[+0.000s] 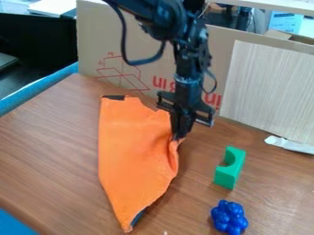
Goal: Unfold the orange cloth from top in the table
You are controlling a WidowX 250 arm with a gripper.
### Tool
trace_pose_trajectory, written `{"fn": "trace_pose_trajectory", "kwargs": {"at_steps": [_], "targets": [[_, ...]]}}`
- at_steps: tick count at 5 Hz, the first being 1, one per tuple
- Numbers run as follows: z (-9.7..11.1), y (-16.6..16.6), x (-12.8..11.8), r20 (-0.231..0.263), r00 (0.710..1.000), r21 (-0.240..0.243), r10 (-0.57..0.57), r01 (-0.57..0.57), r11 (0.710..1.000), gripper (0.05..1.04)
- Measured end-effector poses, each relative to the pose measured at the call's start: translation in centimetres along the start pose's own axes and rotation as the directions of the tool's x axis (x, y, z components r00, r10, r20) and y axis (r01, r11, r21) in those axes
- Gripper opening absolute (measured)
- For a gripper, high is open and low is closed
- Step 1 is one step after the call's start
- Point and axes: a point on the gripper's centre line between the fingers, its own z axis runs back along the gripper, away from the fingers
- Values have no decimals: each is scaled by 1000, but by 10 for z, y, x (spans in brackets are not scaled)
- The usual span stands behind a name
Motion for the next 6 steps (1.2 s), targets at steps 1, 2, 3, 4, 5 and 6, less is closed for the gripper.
{"fn": "trace_pose_trajectory", "kwargs": {"at_steps": [1, 2, 3, 4, 5, 6], "targets": [[27, 14, -13, 87, 996, -72, -22, 29, 997, 73], [41, 27, -27, 135, 990, -124, -31, 48, 991, 73], [34, 58, -45, 111, 994, -181, -6, 26, 983, 73], [31, 88, -62, 86, 996, -229, 24, -4, 973, 73], [22, 111, -90, -11, 998, -185, 59, -60, 981, 73], [26, 132, -107, -85, 988, -103, 129, -137, 985, 73]]}}
